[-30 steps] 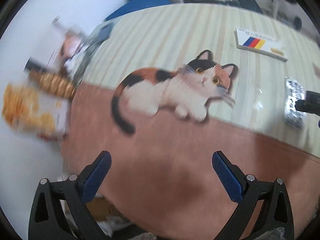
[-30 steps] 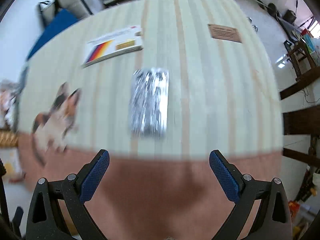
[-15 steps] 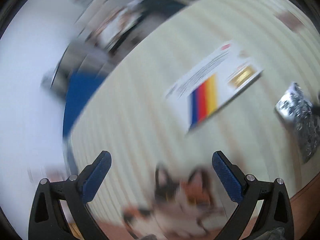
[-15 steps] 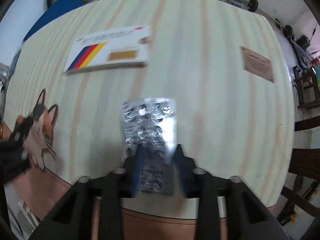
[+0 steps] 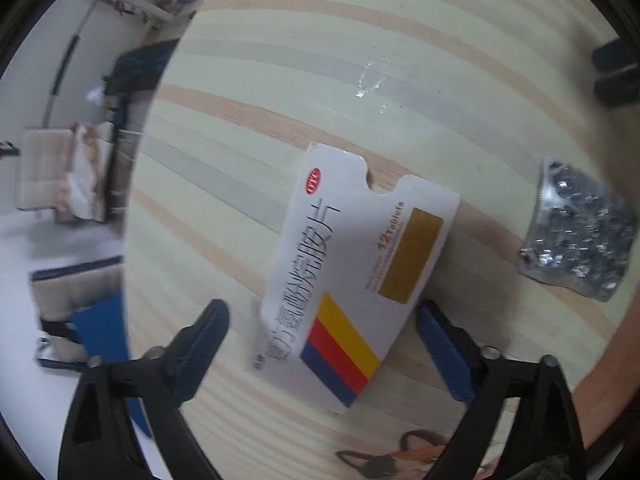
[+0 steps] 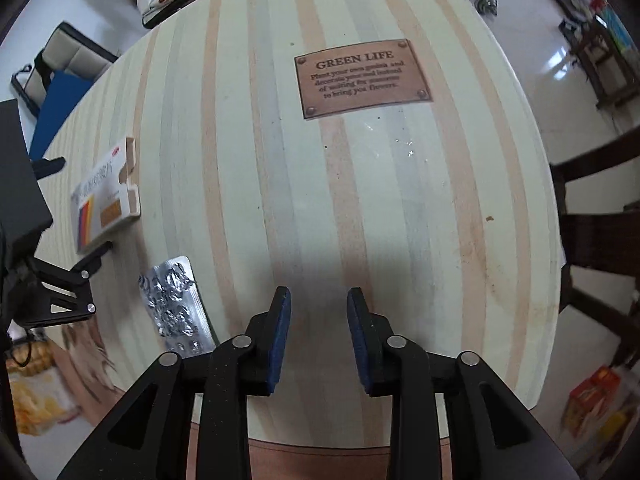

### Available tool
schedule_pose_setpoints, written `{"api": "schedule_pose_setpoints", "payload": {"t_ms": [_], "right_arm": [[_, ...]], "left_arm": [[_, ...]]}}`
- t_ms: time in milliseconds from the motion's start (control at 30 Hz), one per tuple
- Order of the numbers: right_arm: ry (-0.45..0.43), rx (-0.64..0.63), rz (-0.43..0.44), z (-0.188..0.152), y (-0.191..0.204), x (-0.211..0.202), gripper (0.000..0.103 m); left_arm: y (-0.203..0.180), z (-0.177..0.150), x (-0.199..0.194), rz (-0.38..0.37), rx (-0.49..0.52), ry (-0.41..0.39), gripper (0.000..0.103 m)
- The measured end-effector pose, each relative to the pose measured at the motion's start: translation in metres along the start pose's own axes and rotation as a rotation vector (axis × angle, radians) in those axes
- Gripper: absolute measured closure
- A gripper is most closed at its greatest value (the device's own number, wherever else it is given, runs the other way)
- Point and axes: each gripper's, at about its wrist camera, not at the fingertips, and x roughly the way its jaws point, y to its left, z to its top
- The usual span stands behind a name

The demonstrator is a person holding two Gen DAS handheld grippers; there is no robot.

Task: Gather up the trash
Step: 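Grasp the silver blister pack with the right tool, then grasp the white medicine box with red-yellow stripes with the left tool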

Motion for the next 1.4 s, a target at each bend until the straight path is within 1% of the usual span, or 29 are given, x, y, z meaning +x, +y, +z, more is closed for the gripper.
{"api": "schedule_pose_setpoints", "payload": {"t_ms": [33,67,100,167,267,333,400,433,467,533,567,633,667,700,733,767,800,833,900,967,1000,1033,1067,1100,1167,1200,1233,1333,1400], "right_arm": [[0.003,0.009,0.010,0.000,0.001,0.001,0.057],[0.007,0.014,0.017,0.001,0.002,0.001,0.052],[0.008,0.016,0.018,0.005,-0.002,0.002,0.048],[0.002,0.010,0.005,0.010,-0.003,0.003,0.045],[-0.006,-0.019,-0.015,0.008,0.011,0.004,0.044],[-0.008,-0.029,-0.014,0.005,0.018,0.002,0.044],[-0.017,-0.045,-0.012,0.001,0.027,0.002,0.044],[-0.021,-0.056,-0.008,-0.005,0.037,0.002,0.044],[-0.021,-0.066,-0.005,-0.006,0.042,0.002,0.044],[-0.021,-0.094,0.007,-0.013,0.059,0.005,0.041],[-0.019,-0.107,0.007,-0.011,0.064,0.004,0.039],[-0.010,-0.152,0.013,-0.020,0.082,0.010,0.039],[-0.012,-0.178,0.005,-0.024,0.093,0.013,0.038],[-0.017,-0.196,-0.005,-0.026,0.100,0.015,0.034],[-0.020,-0.226,-0.030,-0.030,0.109,0.020,0.033],[-0.019,-0.243,-0.047,-0.033,0.117,0.025,0.032],[-0.012,-0.272,-0.066,-0.035,0.128,0.033,0.030],[-0.031,-0.300,-0.099,-0.040,0.136,0.036,0.028],[-0.053,-0.365,-0.197,-0.049,0.155,0.044,0.027],[-0.098,-0.392,-0.236,-0.057,0.164,0.046,0.028],[-0.118,-0.410,-0.238,-0.062,0.170,0.047,0.037],[-0.130,-0.438,-0.251,-0.067,0.176,0.046,0.038],[-0.139,-0.447,-0.258,-0.078,0.178,0.045,0.039],[-0.148,-0.460,-0.259,-0.081,0.179,0.045,0.039],[-0.145,-0.456,-0.263,-0.088,0.176,0.044,0.039],[-0.153,-0.445,-0.259,-0.092,0.169,0.039,0.039],[-0.162,-0.424,-0.252,-0.092,0.153,0.031,0.039],[-0.162,-0.350,-0.209,-0.072,0.149,0.023,0.038],[-0.151,-0.303,-0.177,-0.060,0.134,0.016,0.038]], "left_arm": [[0.003,-0.004,-0.002,-0.059,-0.021,-0.001,0.040],[0.004,-0.005,-0.005,-0.058,-0.041,-0.013,0.045],[0.003,-0.007,-0.006,-0.051,-0.052,-0.018,0.049],[0.000,-0.011,-0.009,-0.061,-0.102,-0.030,0.053],[-0.002,-0.021,-0.015,-0.092,-0.214,-0.039,0.058],[-0.007,-0.033,-0.017,-0.107,-0.274,-0.036,0.058],[-0.014,-0.048,-0.017,-0.097,-0.343,-0.017,0.058],[-0.018,-0.058,-0.016,-0.091,-0.378,-0.007,0.058],[-0.022,-0.074,-0.014,-0.102,-0.425,0.011,0.058],[-0.028,-0.095,-0.010,-0.167,-0.543,0.038,0.058],[-0.031,-0.109,-0.009,-0.195,-0.625,0.045,0.058],[-0.039,-0.129,-0.011,-0.214,-0.723,0.041,0.058],[-0.044,-0.142,-0.013,-0.220,-0.785,0.038,0.058],[-0.049,-0.149,-0.014,-0.223,-0.822,0.036,0.058],[-0.056,-0.157,-0.014,-0.232,-0.863,0.034,0.057],[-0.061,-0.161,-0.013,-0.242,-0.885,0.037,0.057],[-0.068,-0.165,-0.013,-0.249,-0.905,0.036,0.056],[-0.072,-0.167,-0.015,-0.232,-0.919,0.021,0.051],[-0.080,-0.168,-0.017,-0.193,-0.926,0.029,0.036],[-0.079,-0.169,-0.016,-0.184,-0.932,0.036,0.031],[-0.073,-0.167,-0.013,-0.186,-0.927,0.038,0.032],[-0.076,-0.164,-0.015,-0.175,-0.912,0.040,0.032],[-0.071,-0.156,-0.015,-0.152,-0.885,0.039,0.032],[-0.067,-0.147,-0.019,-0.119,-0.850,0.029,0.032],[-0.072,-0.126,-0.036,-0.032,-0.731,-0.015,0.032],[-0.073,-0.116,-0.043,0.009,-0.674,-0.030,0.032],[-0.074,-0.103,-0.050,0.050,-0.609,-0.048,0.032],[-0.074,-0.060,-0.060,0.128,-0.399,-0.078,0.032],[-0.071,-0.043,-0.062,0.158,-0.289,-0.072,0.032]]}}
